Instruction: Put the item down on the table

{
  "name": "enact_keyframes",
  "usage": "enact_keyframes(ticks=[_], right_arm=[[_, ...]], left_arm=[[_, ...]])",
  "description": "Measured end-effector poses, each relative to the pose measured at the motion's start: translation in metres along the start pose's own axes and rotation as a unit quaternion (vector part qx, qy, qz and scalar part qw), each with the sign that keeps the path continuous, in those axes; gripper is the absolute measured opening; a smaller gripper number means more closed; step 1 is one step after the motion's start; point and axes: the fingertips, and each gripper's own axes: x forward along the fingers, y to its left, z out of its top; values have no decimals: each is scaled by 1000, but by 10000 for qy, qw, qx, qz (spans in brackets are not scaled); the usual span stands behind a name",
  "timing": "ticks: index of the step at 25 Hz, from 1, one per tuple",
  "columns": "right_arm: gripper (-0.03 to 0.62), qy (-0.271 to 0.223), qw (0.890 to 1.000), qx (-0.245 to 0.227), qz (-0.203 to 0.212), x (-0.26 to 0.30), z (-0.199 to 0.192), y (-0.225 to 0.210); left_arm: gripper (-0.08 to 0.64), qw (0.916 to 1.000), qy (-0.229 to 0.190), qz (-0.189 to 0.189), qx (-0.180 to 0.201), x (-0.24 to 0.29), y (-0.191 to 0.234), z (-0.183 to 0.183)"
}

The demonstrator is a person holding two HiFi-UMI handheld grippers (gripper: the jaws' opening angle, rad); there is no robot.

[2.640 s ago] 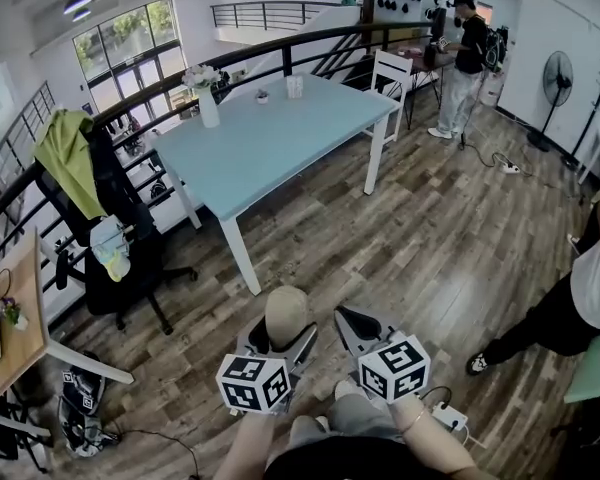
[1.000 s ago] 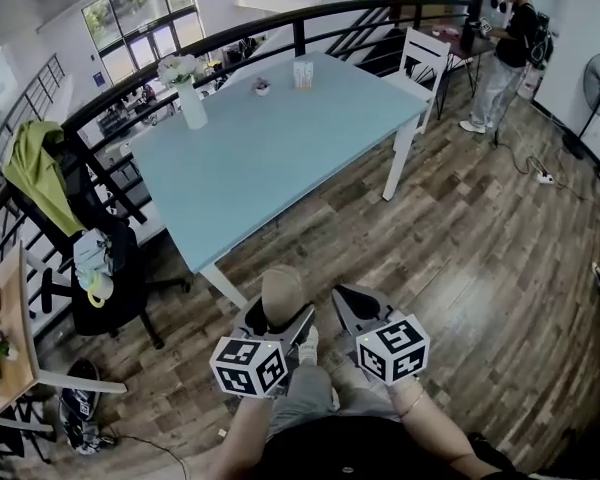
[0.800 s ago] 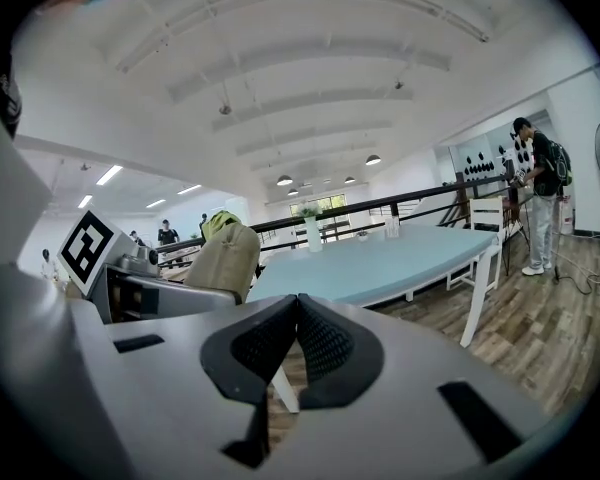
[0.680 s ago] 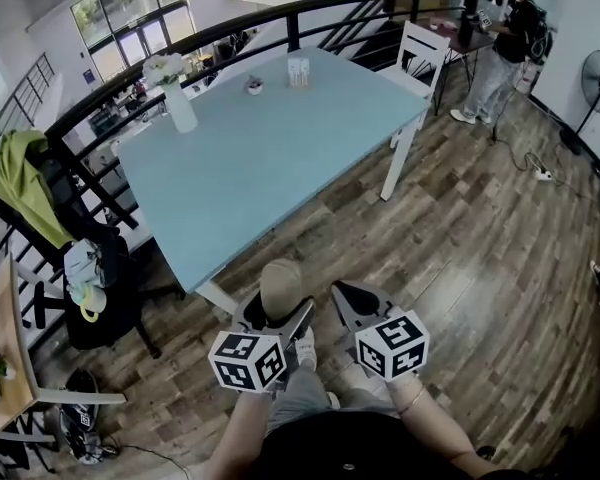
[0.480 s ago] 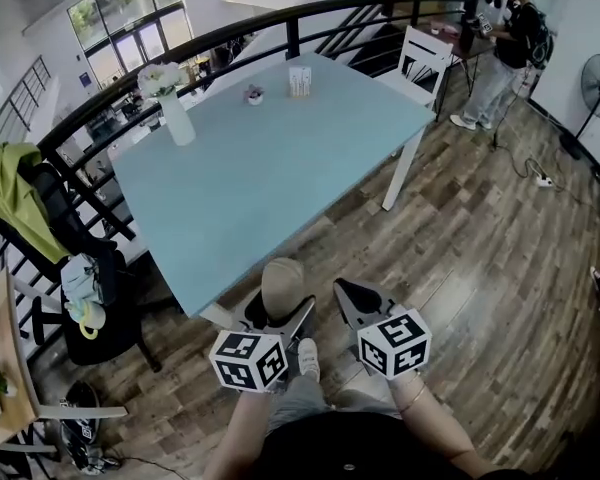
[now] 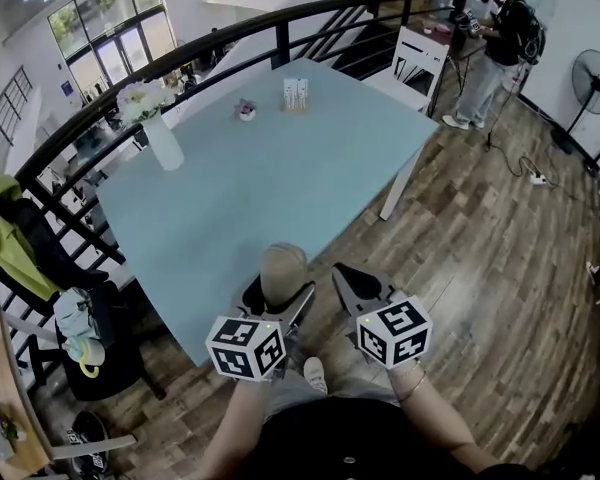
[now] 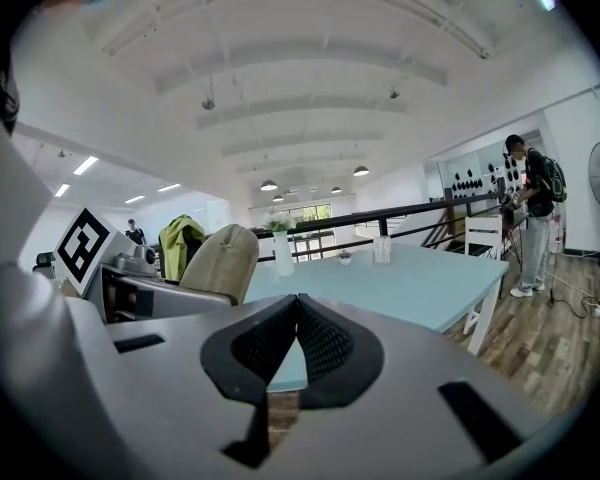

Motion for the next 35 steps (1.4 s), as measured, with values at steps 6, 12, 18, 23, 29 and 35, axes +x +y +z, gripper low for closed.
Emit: enact_keyframes(ticks=[6, 12, 18, 23, 29, 35], right_arm=[[5, 76, 9998, 26, -188, 20, 1, -20], [5, 106, 9997, 60, -203, 46, 7, -32], [5, 137, 9999, 34, -92, 69, 10, -48], [6, 94, 9999, -12, 85, 100, 22, -71], [5, 91, 9988, -64, 474, 141, 35, -113], [5, 233, 9942, -56, 1046, 190, 59, -169]], left_arm=[[396, 9998, 102, -130, -94, 25, 17, 1], [396, 9996, 195, -61, -192, 39, 40, 2], [396, 9996, 167, 53, -238, 60, 57, 9], [396, 9993, 92, 243, -255, 82, 73, 20], [396, 9986, 39, 459, -254, 139, 81, 33], [396, 9957, -14, 877, -313, 208, 94, 65]])
